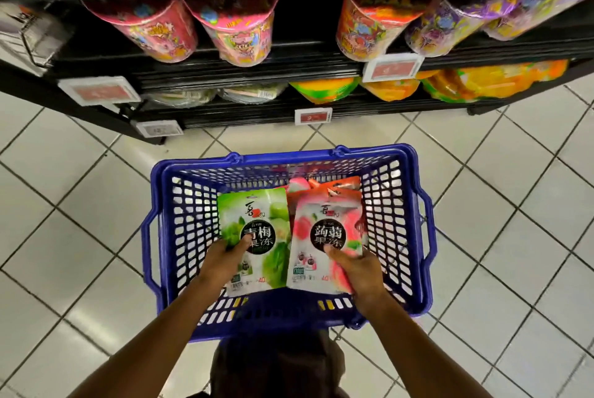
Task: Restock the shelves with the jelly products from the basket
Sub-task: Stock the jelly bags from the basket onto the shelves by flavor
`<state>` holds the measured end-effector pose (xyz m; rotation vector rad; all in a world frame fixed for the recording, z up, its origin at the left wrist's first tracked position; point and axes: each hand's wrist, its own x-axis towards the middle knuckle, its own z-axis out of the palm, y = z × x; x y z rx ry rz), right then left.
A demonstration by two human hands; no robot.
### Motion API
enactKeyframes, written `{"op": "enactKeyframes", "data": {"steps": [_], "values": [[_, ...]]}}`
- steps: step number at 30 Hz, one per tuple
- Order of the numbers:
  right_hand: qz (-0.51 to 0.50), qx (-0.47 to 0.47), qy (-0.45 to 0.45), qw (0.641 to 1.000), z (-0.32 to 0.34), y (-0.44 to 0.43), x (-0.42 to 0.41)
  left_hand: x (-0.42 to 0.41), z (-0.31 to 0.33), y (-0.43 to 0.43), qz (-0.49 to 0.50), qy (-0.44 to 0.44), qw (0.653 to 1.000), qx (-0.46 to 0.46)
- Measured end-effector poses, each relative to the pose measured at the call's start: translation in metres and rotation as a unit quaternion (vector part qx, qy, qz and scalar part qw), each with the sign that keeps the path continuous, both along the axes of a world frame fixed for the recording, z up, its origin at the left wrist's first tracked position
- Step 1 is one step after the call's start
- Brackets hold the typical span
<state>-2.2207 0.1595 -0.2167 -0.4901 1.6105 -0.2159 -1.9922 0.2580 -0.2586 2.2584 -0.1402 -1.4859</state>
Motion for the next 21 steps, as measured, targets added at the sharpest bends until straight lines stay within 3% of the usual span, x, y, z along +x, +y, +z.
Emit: {"op": "enactKeyframes", "data": {"steps": [4,9,15,21], "values": [[-0.062,0.025,-0.096,0.993,0.046,-0.007,0.006,0.007,0.048,-0.006,0.051,0.010,0.998,-0.047],[-0.076,0.035,-0.188,0.979,0.147,-0.018,0.009,0.020,0.162,-0.023,0.091,0.018,0.988,-0.120],[-0.056,-0.029,-0.207,0.976,0.316,-0.039,0.025,0.029,0.355,-0.050,0.077,0.007,0.967,-0.243],[0.008,-0.180,-0.282,0.942,0.476,-0.053,0.026,0.038,0.521,-0.073,0.063,-0.039,0.937,-0.342]]}}
